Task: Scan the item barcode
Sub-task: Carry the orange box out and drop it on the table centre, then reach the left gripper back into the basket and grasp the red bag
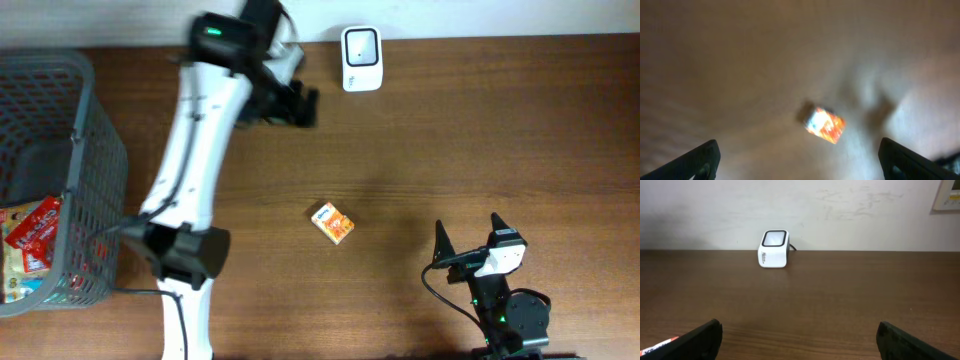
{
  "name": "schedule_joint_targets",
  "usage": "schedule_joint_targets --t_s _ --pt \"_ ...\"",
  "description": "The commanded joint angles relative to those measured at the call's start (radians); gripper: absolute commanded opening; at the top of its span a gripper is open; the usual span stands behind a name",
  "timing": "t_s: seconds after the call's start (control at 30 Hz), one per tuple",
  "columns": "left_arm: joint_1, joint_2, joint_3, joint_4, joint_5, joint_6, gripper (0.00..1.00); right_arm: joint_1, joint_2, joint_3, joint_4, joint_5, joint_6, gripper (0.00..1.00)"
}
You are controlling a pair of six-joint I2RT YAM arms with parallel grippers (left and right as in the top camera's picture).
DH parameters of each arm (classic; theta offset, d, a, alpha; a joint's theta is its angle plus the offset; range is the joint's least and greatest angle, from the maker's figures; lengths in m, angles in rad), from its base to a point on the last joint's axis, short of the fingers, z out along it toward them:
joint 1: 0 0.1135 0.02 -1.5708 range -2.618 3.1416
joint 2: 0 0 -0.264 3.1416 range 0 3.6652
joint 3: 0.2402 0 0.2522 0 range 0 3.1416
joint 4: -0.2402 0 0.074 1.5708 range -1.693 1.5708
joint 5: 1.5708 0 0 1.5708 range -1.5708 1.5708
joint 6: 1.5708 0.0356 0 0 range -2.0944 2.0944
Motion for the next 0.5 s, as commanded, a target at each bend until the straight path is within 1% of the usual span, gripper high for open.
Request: schedule_joint_targets --t_s 0.0,0.03,0.13,0.2,0.23,0.3,0.4,0.43,0.47 --pt "0.147 -0.074 0.234 -0.012 -0.053 -0.006 0.99 0.005 -0.006 -0.008 -0.003 0.009 0.004 0.98" --pt "0.229 -0.122 0.267 -0.012 -0.058 -0.029 0.99 0.005 -0.006 -0.008 -0.002 0.009 0.004 0.98" --pt "0.498 -0.243 0.27 -0.012 -0.068 -0.049 0.99 0.005 -0.006 -0.008 -0.002 0.008 0.004 0.99" --pt "0.703 -0.276 0.27 -0.012 -0.127 -0.128 0.99 0.005 -0.006 -0.008 -0.002 0.008 0.004 0.98" --pt "0.816 -0.272 0.255 -0.012 -0.129 -0.157 0.99 0.005 -0.006 -0.008 -0.002 0.008 0.004 0.98" --pt "0.917 -0.268 0.184 -0.012 -0.139 -0.164 0.99 0.005 -0.006 -0.008 -0.002 0.008 0.004 0.98" --pt "1.02 -0.259 -0.014 0.007 -0.142 -0.164 0.99 0.005 -0.006 -0.008 -0.002 0.009 0.004 0.99" --pt "1.042 -0.252 -0.108 0.042 -0.142 -0.163 0.99 0.005 -0.006 -0.008 -0.002 0.008 0.004 0.98" --pt "1.058 -0.251 -0.232 0.1 -0.142 -0.163 0.95 0.005 -0.006 -0.008 -0.002 0.008 0.004 0.98"
